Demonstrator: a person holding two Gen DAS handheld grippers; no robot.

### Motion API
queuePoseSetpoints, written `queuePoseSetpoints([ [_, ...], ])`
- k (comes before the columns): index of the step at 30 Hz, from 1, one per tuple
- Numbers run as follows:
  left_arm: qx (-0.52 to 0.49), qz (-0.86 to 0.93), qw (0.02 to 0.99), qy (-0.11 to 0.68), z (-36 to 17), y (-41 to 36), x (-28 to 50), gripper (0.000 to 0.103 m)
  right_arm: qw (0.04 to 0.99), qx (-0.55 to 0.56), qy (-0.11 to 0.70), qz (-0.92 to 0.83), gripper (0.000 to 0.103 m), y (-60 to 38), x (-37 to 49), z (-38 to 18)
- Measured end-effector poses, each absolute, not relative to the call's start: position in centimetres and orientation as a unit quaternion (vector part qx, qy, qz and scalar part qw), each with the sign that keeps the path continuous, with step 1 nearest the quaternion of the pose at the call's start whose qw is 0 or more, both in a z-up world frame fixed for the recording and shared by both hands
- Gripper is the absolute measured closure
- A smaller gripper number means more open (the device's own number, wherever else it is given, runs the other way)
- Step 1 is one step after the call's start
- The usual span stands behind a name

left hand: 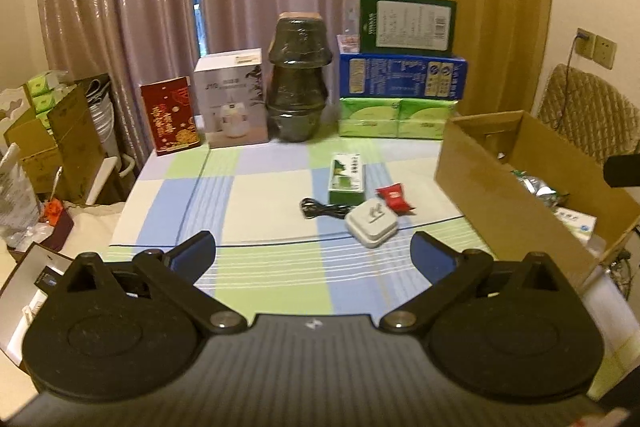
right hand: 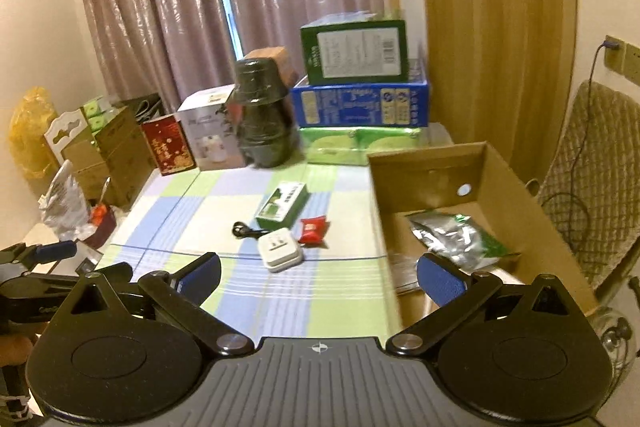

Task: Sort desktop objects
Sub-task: 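Reach the right tool to the white plug adapter and close on it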

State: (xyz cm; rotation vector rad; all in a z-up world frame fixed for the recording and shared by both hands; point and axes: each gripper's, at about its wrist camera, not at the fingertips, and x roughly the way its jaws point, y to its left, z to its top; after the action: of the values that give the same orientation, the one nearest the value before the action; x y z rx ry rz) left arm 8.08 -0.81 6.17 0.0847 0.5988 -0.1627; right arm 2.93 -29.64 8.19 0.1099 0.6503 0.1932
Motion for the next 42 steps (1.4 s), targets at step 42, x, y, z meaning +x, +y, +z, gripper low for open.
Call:
queuePoseSetpoints([
  [42, 0.059, -0.103, 0.924, 0.365, -8.9, 1.7, 25.4, 0.001, 0.933, -0.028, 0.327, 0.149, 0.017, -22.1, 20.6, -10.7],
])
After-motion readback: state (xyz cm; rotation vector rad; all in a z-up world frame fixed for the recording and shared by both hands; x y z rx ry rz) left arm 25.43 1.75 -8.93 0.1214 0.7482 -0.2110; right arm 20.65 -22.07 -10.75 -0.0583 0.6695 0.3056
